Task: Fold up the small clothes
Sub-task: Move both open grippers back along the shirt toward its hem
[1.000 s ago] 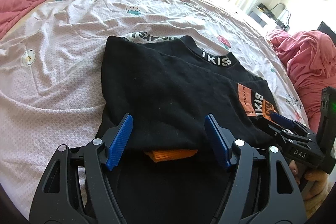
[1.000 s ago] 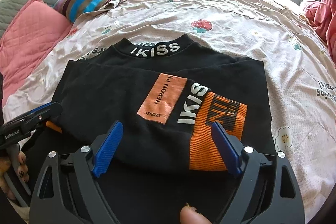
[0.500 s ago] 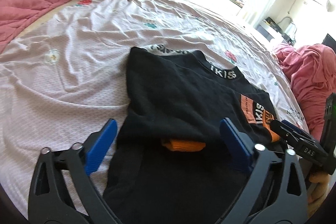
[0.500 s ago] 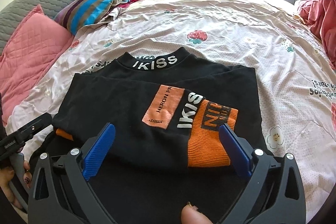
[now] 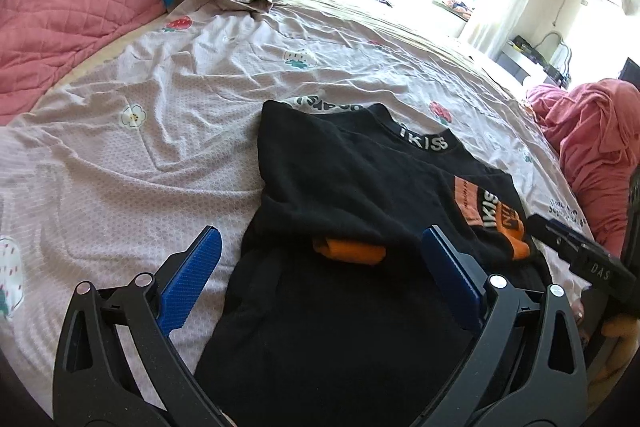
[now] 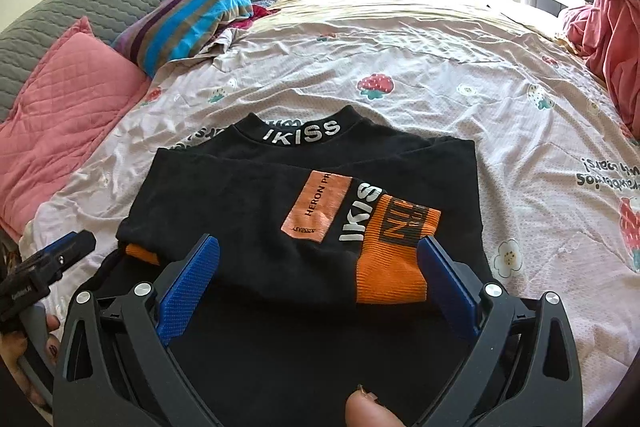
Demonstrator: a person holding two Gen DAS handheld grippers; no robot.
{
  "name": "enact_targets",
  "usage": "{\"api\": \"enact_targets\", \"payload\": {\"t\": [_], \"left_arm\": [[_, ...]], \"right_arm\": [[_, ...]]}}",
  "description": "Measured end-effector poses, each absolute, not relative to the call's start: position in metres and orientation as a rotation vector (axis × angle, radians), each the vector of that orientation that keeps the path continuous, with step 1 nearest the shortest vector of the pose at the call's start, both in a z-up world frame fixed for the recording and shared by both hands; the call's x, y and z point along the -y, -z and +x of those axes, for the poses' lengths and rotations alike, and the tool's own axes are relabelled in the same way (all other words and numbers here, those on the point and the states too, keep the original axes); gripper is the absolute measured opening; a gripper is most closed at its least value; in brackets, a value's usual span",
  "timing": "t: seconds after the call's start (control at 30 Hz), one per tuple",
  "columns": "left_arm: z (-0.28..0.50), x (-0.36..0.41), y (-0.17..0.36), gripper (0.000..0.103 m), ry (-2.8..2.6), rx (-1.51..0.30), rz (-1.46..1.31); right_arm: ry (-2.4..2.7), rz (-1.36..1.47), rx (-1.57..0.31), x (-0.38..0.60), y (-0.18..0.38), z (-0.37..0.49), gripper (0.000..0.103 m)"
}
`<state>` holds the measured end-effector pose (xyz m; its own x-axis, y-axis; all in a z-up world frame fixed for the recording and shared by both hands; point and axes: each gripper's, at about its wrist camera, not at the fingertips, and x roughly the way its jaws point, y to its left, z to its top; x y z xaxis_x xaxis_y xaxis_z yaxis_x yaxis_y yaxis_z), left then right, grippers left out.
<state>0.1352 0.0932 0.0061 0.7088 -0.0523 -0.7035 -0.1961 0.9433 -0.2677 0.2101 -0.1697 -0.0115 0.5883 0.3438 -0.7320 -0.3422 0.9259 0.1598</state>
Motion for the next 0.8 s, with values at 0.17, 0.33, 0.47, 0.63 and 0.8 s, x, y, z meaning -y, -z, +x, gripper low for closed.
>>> {"api": "enact_targets", "payload": {"t": [0.17,0.33,0.47,0.63,0.8], "left_arm": [[0.125,-0.087,-0.010,0.094,-0.079,-0.791,-0.323],[0.113,-0.084,-0.014,0.094,-0.080,-0.793,-0.316],[0.102,-0.086,-0.016,0.094,-0.094,-0.797,-0.317],[0.091,-0.089,-0.020,0.094,-0.106,-0.789,-0.321],[0.081,-0.088,-0.023,0.094,-0.111,-0.788,-0.314]], "right_arm": [[-0.407,-0.003,-0.845,0.173,0.005,0.202,0.098],[-0.413,-0.010,-0.841,0.179,0.003,0.193,0.098],[-0.412,-0.010,-0.834,0.186,0.001,0.187,0.098],[-0.412,-0.006,-0.829,0.195,-0.002,0.181,0.098],[-0.411,-0.003,-0.817,0.202,-0.006,0.176,0.098]]}}
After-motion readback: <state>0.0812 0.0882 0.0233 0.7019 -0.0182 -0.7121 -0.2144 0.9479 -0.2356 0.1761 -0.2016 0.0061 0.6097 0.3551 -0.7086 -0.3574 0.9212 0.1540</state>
